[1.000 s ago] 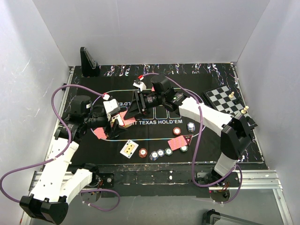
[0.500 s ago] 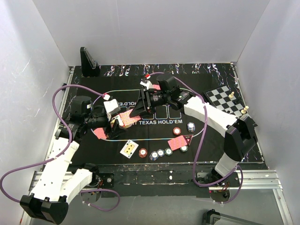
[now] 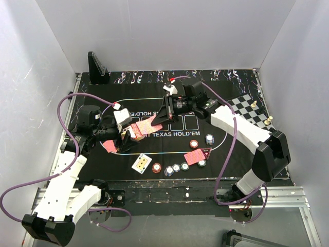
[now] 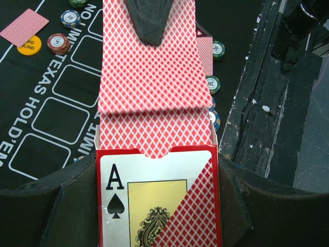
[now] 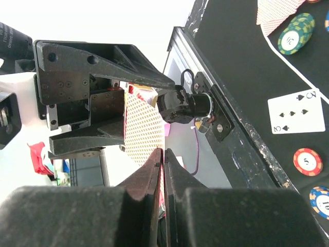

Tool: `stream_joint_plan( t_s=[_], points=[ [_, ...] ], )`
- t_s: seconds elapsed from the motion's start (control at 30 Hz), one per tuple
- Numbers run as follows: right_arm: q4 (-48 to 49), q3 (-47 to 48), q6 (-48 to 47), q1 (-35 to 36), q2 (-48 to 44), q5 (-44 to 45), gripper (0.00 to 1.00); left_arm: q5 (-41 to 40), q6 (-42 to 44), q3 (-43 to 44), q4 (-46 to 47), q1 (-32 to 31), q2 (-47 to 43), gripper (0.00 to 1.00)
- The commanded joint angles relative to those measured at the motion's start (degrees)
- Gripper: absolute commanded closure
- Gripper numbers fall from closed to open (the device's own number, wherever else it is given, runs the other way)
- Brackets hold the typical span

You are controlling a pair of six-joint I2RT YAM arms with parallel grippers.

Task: Distribute texas hold em gaming equipment

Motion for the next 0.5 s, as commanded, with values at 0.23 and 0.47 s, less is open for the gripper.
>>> stream_joint_plan(
  t_s=[0.23, 0.47],
  points=[
    [-3.8, 1.1, -3.3, -14.2, -2.1, -1.1, 0.91, 2.3, -0.1, 0.4, 2.9, -0.1, -1.3, 1.00],
    [-3.9, 10.6, -5.7, -22.4, 11.3, 3.0, 0.98, 2.8, -0.4, 1.2, 2.1, -0.2, -1.2, 1.00]
  ],
)
